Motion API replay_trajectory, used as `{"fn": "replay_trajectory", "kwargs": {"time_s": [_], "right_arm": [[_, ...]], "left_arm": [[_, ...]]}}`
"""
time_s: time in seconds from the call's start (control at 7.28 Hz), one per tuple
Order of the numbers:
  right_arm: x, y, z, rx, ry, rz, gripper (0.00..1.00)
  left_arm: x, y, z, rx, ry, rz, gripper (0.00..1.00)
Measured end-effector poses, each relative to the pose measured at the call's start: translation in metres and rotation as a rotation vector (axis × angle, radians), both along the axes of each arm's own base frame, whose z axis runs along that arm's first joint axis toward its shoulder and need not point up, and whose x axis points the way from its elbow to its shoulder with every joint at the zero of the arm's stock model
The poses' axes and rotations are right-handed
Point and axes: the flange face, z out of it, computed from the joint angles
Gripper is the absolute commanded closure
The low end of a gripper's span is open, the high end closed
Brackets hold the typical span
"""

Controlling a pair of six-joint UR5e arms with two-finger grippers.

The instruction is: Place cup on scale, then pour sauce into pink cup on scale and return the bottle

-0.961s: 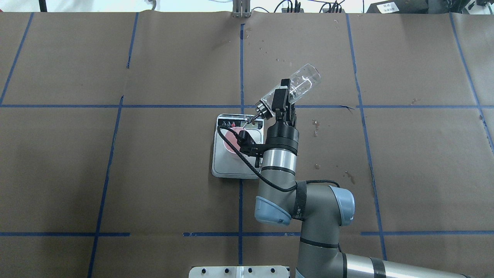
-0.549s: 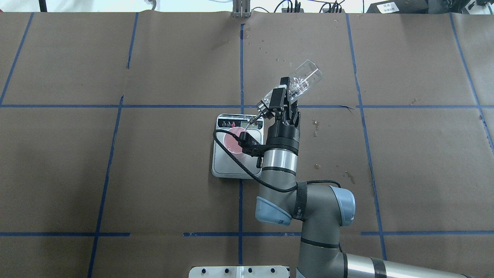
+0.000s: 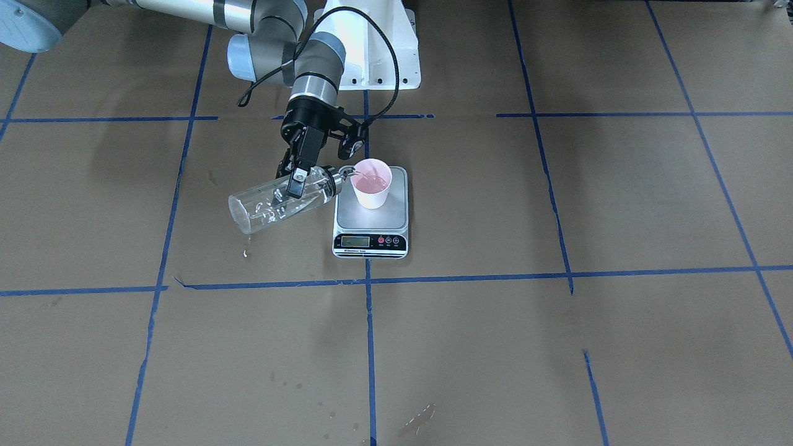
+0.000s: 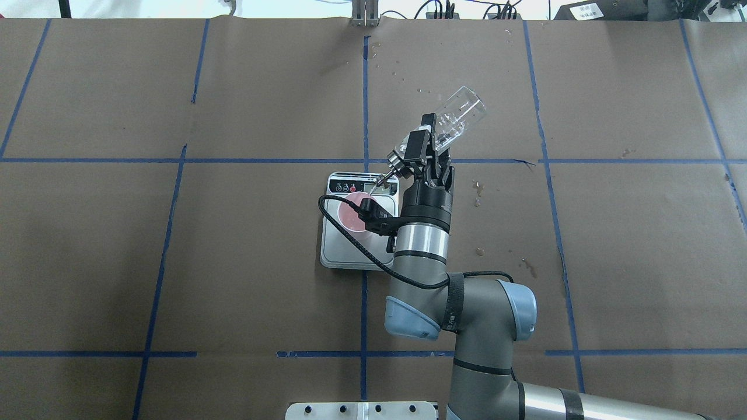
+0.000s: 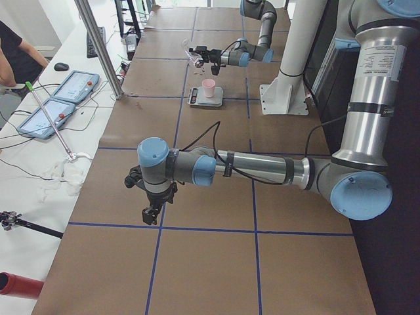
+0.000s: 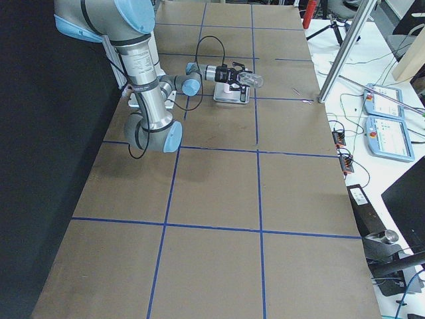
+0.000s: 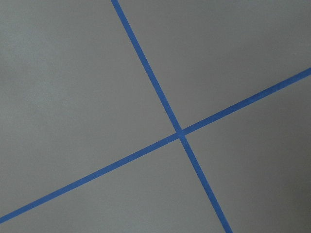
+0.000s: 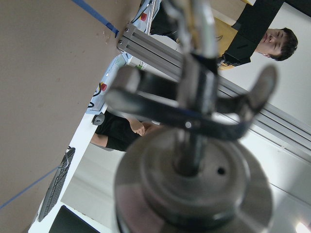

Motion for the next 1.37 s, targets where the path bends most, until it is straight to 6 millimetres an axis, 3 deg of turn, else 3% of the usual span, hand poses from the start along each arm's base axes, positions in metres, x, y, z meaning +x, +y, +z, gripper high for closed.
{"fn": "replay_trajectory", "kwargs": {"time_s": [0.69, 1.37], "right_arm": [[-0.006, 0.000, 0.020, -0.022, -0.347, -0.025, 1.00], [-0.005, 0.006, 0.009, -0.053, -0.825, -0.072, 1.00]], "left_arm": [[0.000, -0.003, -0.007, 0.012, 0.000, -0.001, 0.00], [0.000, -0.004, -0.010, 0.014, 0.000, -0.002, 0.00]]}}
